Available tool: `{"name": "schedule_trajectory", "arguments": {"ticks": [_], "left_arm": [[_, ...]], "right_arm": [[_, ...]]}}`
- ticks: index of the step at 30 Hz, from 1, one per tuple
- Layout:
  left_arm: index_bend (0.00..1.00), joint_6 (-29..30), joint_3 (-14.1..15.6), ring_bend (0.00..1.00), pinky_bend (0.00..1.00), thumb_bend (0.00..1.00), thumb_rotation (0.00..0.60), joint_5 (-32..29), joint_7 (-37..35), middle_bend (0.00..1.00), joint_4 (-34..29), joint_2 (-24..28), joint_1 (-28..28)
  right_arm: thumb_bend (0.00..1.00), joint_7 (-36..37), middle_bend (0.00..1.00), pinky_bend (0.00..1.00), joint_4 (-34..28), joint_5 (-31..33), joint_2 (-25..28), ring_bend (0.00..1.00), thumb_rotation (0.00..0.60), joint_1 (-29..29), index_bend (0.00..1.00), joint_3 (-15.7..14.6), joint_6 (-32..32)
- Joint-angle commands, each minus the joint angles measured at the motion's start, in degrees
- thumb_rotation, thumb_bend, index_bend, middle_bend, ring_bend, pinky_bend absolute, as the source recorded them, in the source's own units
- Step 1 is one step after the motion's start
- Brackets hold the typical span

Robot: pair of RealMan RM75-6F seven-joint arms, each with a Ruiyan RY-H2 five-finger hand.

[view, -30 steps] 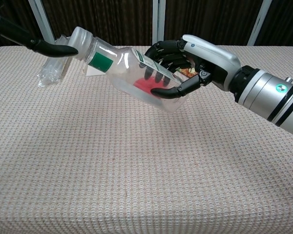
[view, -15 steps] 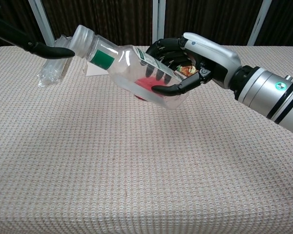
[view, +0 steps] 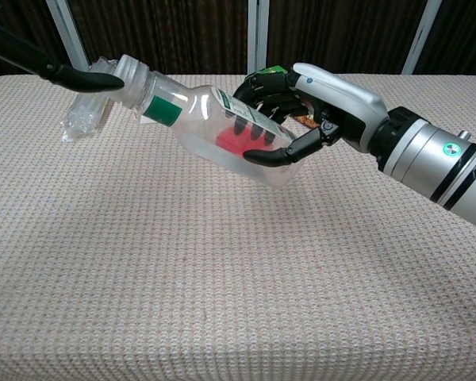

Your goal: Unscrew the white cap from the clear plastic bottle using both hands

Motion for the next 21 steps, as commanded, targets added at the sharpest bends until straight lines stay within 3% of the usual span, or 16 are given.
{"name": "schedule_trajectory", "arguments": {"ticks": [1, 21], "left_arm": [[0.16, 0.0, 0.1, 0.00, 0.00, 0.00, 0.600, 0.1, 0.1, 0.09, -0.1, 0.1, 0.1], [0.16, -0.3, 0.3, 0.00, 0.00, 0.00, 0.600, -0.3, -0.4, 0.09, -0.1, -0.2, -0.1]], "right_arm": [[0.41, 0.0, 0.54, 0.49, 0.2, 0.1, -0.1, 0.42, 0.600, 0.1, 0.58, 0.1, 0.0], [0.41, 0.4, 0.54, 0.49, 0.2, -0.4, -0.1, 0.42, 0.600, -0.2, 0.58, -0.1, 0.7]]}}
